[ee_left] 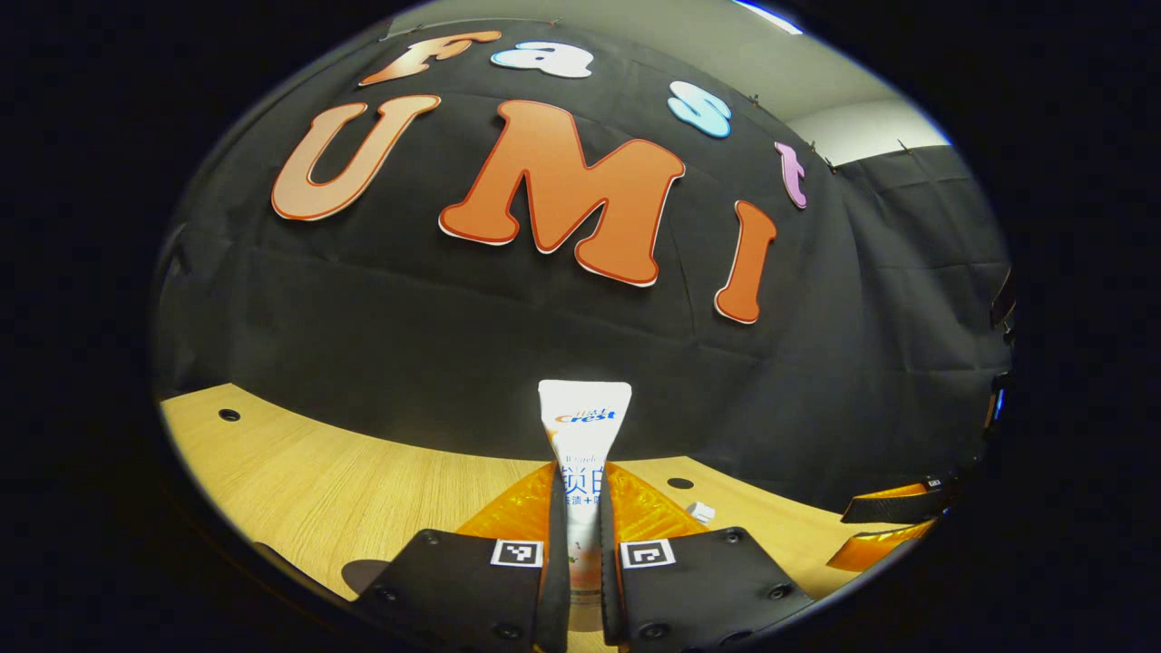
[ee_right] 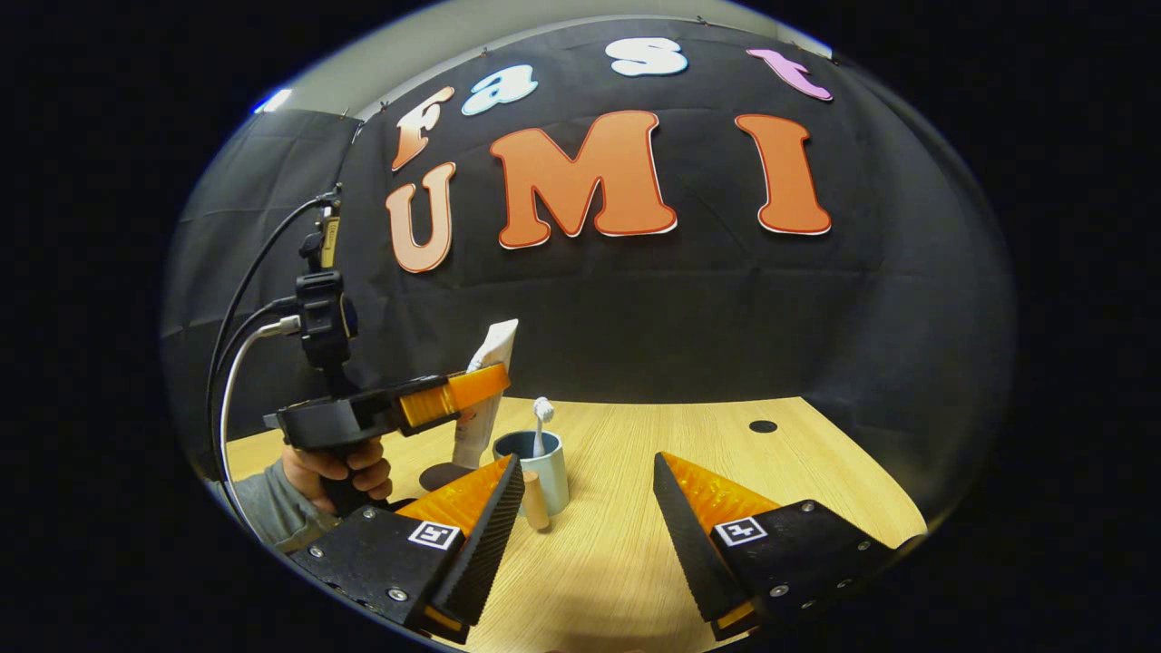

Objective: Put the toothbrush and toothpaste on the desktop into the cup, then pick up the cup and place it on the coaster on the desktop.

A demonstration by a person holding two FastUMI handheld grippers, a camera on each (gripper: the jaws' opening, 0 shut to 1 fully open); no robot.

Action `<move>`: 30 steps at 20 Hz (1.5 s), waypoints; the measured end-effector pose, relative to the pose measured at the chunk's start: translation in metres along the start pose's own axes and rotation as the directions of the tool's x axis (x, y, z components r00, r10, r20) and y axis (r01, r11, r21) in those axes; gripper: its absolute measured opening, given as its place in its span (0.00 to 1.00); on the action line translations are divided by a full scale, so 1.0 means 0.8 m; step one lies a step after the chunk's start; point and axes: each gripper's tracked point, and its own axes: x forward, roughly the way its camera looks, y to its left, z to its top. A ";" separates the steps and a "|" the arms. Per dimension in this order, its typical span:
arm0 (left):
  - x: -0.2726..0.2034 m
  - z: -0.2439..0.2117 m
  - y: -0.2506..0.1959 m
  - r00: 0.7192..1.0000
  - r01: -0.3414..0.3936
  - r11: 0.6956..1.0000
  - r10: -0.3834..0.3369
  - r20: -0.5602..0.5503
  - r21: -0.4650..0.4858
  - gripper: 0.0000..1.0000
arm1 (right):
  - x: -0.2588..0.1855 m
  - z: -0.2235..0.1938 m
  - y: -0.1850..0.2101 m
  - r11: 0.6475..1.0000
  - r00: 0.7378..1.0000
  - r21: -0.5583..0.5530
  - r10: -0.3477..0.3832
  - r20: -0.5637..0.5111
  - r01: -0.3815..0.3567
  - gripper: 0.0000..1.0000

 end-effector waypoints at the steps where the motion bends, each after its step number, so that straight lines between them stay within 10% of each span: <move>1: 0.002 0.001 0.002 1.000 -0.004 1.000 0.004 0.010 -0.001 0.17 | 0.001 -0.003 0.000 1.000 1.000 -0.002 0.001 -0.005 -0.001 0.87; 30: 0.057 -0.049 0.005 0.999 -0.007 1.000 0.007 -0.050 -0.004 0.25 | 0.012 -0.075 -0.011 1.000 0.989 -0.023 0.003 -0.151 -0.006 0.91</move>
